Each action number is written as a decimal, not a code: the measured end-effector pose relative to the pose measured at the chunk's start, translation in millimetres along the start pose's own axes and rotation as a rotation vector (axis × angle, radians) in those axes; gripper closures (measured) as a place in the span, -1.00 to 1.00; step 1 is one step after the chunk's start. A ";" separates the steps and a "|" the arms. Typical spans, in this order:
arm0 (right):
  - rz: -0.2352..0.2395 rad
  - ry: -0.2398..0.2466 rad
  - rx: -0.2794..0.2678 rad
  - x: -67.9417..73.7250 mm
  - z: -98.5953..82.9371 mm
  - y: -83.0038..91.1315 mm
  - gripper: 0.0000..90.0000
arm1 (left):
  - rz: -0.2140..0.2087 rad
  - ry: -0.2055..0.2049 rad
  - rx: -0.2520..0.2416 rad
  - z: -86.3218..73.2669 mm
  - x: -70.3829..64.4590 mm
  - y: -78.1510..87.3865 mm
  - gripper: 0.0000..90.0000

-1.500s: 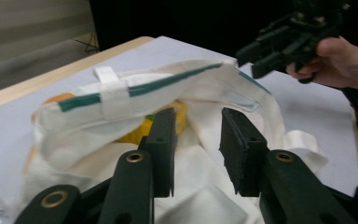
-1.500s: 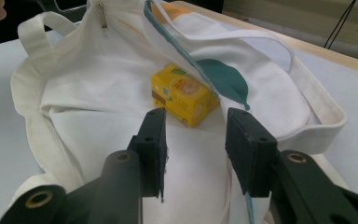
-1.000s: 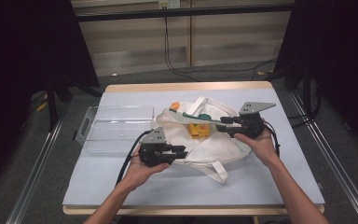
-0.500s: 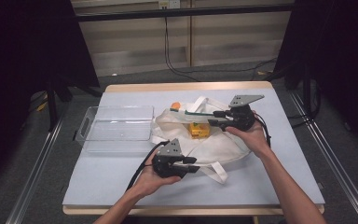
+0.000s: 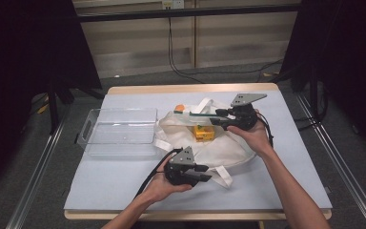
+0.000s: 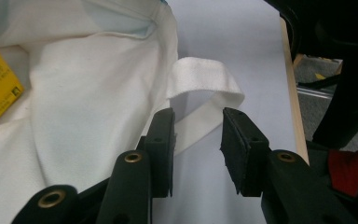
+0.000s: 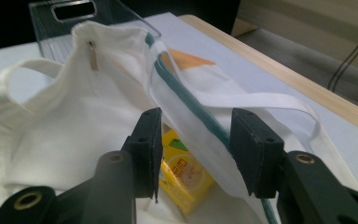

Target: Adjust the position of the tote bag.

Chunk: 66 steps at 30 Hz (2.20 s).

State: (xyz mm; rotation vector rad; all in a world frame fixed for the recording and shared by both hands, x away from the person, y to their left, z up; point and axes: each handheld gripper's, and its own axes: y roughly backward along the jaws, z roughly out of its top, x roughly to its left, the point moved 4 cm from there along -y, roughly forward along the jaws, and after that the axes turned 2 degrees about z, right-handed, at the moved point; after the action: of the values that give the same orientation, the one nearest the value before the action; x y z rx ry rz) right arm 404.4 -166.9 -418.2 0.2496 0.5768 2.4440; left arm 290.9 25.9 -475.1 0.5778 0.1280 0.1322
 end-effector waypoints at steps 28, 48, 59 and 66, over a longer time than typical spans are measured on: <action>0.035 -0.038 0.145 -19.4 -8.5 -42.5 0.82 | 0.001 0.029 0.016 -5.4 3.7 -13.1 0.66; 0.039 -0.166 0.124 -64.4 2.3 -50.1 0.91 | 0.058 0.047 -0.071 10.0 16.0 21.2 0.58; 0.027 -0.147 0.104 -68.1 1.8 -51.3 0.90 | 0.147 -0.051 0.081 -6.1 14.8 -16.6 0.41; 0.023 -0.167 0.087 -75.7 0.9 -51.6 0.90 | 0.113 -0.010 0.121 -10.4 20.3 -22.9 0.97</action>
State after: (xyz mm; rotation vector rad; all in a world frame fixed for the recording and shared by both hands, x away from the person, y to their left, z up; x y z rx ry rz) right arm 491.9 -175.1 -444.2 0.4936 0.6100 2.3942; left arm 311.2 15.6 -498.0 0.7068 0.0939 0.2326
